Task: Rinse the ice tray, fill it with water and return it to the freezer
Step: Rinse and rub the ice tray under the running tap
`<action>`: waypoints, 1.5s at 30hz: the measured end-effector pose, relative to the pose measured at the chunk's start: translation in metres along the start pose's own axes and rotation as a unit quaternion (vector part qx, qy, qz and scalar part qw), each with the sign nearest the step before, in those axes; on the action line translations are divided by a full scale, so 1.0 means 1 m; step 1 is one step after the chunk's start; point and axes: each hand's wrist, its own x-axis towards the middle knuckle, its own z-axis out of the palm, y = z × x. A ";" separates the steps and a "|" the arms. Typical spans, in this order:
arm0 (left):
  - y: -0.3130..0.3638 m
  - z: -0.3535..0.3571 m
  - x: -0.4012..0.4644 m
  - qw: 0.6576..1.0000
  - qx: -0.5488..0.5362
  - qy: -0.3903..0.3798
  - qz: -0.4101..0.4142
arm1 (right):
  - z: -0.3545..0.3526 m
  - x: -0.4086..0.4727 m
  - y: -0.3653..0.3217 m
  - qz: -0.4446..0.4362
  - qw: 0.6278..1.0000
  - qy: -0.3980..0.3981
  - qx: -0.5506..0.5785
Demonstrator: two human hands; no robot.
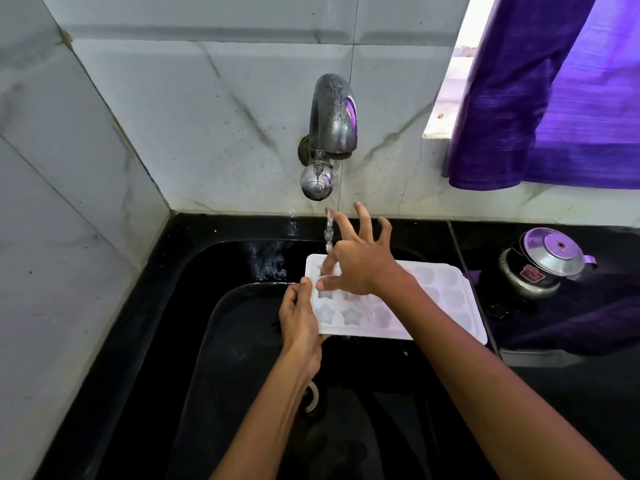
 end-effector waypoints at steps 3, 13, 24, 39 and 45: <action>0.000 -0.002 0.001 1.000 0.003 0.003 0.008 | -0.001 0.000 0.000 0.008 0.998 0.067 0.021; 0.004 -0.004 0.005 1.000 0.006 0.015 0.012 | 0.008 -0.008 -0.004 0.021 0.985 0.159 0.058; 0.007 0.001 0.017 0.999 -0.029 0.014 0.005 | 0.018 -0.021 -0.009 -0.005 0.997 0.071 0.034; 0.013 -0.003 0.024 0.999 -0.012 0.024 0.017 | 0.013 -0.011 -0.016 -0.016 0.998 0.065 0.007; 0.014 -0.004 0.025 0.999 -0.014 0.027 0.011 | 0.016 -0.011 -0.015 0.003 0.987 0.144 0.065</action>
